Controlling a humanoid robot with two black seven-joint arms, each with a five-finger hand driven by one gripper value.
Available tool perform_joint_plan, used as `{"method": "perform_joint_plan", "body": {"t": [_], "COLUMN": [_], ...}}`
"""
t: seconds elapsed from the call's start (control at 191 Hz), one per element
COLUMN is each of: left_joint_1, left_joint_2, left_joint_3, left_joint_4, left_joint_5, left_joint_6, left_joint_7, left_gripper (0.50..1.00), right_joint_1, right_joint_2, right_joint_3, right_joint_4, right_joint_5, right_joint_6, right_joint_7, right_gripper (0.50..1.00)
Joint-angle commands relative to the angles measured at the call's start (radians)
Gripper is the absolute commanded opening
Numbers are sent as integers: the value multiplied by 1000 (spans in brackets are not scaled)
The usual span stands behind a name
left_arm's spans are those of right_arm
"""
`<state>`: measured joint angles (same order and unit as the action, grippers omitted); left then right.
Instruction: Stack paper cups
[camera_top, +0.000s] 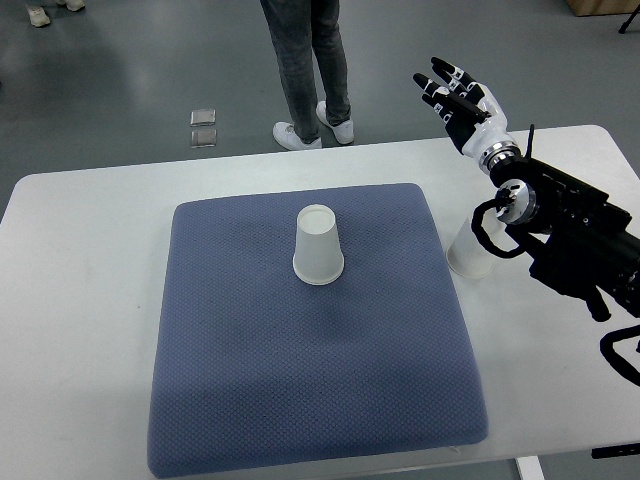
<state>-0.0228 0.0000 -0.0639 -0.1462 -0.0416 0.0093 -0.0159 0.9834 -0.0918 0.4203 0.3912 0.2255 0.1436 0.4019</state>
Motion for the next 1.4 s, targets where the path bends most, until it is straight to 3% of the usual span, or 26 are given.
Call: {"method": "perform_joint_plan", "body": {"t": [0.0,0.979,1.393], "left_joint_1": [0,1,1], "left_joint_2": [0,0,0], "left_joint_3": [-4,1,1], "left_joint_4": [-1,-3,-3], "left_joint_5": [0,0,0], "left_joint_6": [0,-2,-2], "left_joint_7": [-1,-6,-4], "left_gripper": [1000,1000,1000], "right_joint_1": [0,17,70], "right_joint_2": [0,-9,-92], "right_joint_3": [0,0,-22], "right_joint_4": [0,-2,38], "right_joint_5": [0,-2,-21], "right_joint_6": [1,-10,-33], "right_joint_7": [0,0,-8], "right_gripper": [913,913,913]}}
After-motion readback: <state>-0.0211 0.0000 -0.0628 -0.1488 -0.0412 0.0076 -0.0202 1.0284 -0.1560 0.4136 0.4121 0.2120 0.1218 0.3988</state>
